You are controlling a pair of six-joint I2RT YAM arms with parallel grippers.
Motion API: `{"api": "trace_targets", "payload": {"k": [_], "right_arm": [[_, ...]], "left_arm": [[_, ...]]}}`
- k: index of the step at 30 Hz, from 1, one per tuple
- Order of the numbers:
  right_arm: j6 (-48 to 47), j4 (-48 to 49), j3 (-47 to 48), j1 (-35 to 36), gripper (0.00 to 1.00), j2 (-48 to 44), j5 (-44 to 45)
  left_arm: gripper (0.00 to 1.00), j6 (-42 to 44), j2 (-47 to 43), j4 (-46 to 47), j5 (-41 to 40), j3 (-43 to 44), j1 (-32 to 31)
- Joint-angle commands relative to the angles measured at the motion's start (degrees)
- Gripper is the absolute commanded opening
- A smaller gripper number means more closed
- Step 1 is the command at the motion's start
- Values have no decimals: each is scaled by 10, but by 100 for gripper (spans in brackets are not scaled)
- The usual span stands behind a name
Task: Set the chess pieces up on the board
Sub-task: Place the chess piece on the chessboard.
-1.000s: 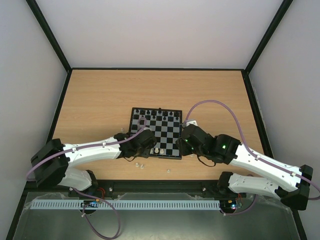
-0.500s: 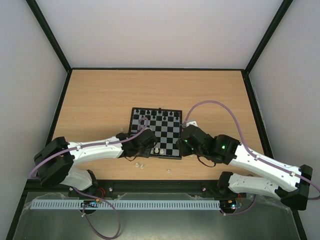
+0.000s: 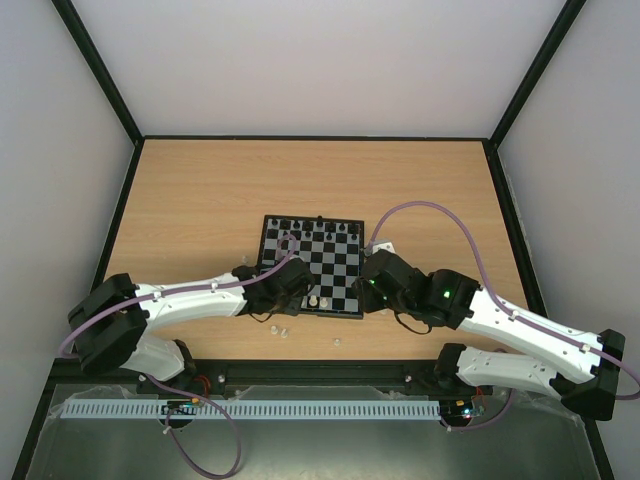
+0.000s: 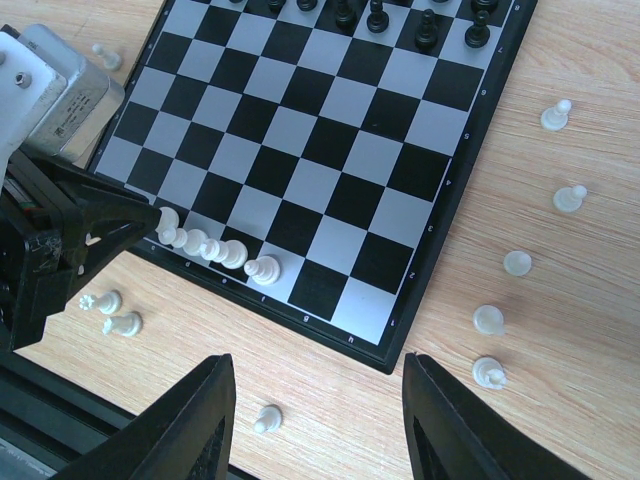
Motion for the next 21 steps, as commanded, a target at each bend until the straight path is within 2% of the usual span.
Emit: {"api": "trace_targets", "payload": {"k": [1, 12, 21], "right_arm": [[1, -9, -3, 0, 46, 3, 6], [-3, -5, -2, 0, 47, 14, 5], [-3, 1, -8, -1, 47, 17, 4]], "left_arm": [[14, 4, 4, -4, -3, -4, 4], [22, 6, 4, -5, -8, -7, 9], [23, 6, -2, -5, -11, -15, 14]]}}
